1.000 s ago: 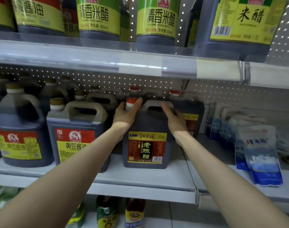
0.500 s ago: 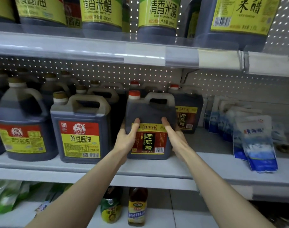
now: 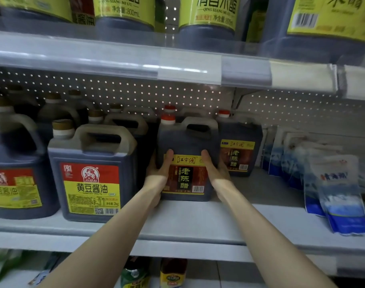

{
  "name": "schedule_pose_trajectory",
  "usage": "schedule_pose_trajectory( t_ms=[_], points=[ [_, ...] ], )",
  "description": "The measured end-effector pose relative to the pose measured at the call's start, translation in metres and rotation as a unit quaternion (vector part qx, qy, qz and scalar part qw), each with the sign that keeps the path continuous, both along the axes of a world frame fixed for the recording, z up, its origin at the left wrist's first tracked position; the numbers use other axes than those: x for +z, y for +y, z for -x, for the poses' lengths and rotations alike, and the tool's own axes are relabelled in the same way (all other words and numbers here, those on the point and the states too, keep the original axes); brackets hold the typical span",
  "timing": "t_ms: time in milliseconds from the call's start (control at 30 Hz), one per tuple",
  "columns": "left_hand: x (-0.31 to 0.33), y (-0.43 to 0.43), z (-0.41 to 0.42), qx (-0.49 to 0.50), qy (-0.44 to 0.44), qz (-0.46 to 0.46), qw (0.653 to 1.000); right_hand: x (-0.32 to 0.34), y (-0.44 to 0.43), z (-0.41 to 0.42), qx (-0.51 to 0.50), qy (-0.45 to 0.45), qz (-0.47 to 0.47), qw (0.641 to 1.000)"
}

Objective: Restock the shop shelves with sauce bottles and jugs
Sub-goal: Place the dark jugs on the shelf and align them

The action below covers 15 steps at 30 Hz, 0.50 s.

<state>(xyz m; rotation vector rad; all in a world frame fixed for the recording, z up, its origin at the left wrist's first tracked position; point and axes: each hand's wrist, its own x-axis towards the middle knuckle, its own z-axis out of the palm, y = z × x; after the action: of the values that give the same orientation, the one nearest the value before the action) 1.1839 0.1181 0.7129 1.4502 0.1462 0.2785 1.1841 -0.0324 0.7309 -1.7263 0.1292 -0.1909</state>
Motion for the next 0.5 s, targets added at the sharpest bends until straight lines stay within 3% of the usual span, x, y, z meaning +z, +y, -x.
schedule_pose_trajectory(
  t_ms=[500],
  points=[
    [-0.002,0.002,-0.033,-0.001,0.007,-0.011,1.0,-0.006,0.001,-0.028,0.048,-0.044,-0.026,0.998]
  ],
)
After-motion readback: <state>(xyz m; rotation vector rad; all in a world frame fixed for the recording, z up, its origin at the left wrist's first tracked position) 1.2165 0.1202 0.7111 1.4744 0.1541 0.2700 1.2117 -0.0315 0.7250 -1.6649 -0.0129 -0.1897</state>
